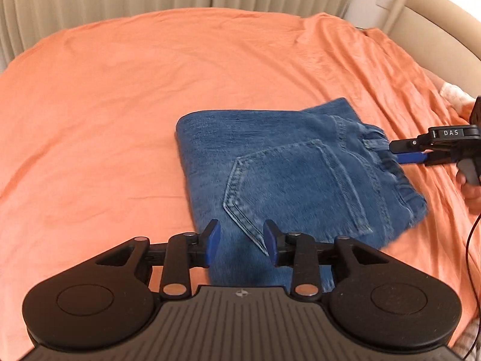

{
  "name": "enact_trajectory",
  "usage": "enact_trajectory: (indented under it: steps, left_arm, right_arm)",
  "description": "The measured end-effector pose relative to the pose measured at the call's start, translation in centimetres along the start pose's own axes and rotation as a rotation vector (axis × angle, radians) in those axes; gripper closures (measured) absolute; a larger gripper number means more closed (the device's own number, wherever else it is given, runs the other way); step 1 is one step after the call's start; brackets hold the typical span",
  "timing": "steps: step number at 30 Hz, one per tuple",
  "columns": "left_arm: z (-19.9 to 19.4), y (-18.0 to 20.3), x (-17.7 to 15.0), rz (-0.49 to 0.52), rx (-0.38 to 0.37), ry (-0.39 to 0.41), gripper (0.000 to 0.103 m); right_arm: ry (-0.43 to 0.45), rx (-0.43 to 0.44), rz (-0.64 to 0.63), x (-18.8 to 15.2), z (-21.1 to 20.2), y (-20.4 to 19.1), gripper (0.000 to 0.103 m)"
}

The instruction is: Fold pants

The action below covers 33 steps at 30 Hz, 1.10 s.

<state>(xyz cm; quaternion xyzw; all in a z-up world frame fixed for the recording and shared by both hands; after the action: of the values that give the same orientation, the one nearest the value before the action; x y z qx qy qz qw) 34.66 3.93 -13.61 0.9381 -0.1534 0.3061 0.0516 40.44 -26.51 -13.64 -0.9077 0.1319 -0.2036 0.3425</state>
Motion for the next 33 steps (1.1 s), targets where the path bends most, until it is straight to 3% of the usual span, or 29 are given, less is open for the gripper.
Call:
enact_trajectory:
  steps: [3,5,10,13,16,19,23,26,29,33]
  left_arm:
    - [1.0,-0.5,0.3,-0.044,-0.004,-0.004,0.063]
    - [1.3,-1.0,0.3,-0.061,-0.004,-0.003,0.063]
    - [1.6,-1.8,0.3,-0.072,0.01,0.02,0.063]
    - [1.3,-2.4,0.8,-0.119,0.003,0.069,0.063]
    - [1.2,-3.1,1.2,-0.188,-0.022,0.108,0.063]
    - [1.4,-3.3,1.6,-0.2,-0.028,0.124,0.063]
    - [2.1,-3.5,2.3,-0.201,-0.015,0.145,0.063]
    - [3.1,-3.7,3.3,-0.196,-0.003,0.163,0.063]
    - [4.9,-3.8,4.6,-0.194,-0.011,0.168,0.065]
    - [7.8,-4.0,5.7,-0.167,0.013,0.129,0.076]
  right_arm:
    - [-0.009,0.015,0.105,1.2,2.5,1.0,0.05]
    - [0.014,0.029,0.11,1.8,2.9,0.8,0.086]
    - [0.067,0.022,-0.169,2.2,1.3,-4.1,0.095]
    - [0.124,0.118,-0.344,1.8,-1.7,-9.0,0.096]
    - [0.208,0.184,-0.401,3.2,-4.0,-11.7,0.096]
    - [0.209,0.085,-0.314,5.7,-2.9,-9.4,0.096]
    - [0.152,-0.044,-0.183,6.9,0.6,-3.0,0.097]
    - [0.138,-0.071,-0.114,7.2,2.6,0.4,0.097]
    - [0.133,-0.11,-0.122,7.6,4.4,1.2,0.097]
    - [0.113,-0.167,-0.161,7.9,6.9,1.3,0.097]
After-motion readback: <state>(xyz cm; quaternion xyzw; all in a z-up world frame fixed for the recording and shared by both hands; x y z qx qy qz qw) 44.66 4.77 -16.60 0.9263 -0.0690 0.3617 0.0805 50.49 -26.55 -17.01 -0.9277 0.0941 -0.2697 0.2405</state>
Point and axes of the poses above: each gripper's, at about its wrist camera, not at the fingertips, and z roughly the way its jaws point, y to its right, x to its top, the point moved 6 cm from there along z, roughly the way its jaws point, and after that the axes turned 12 degrees about z, right-handed, at the moved point
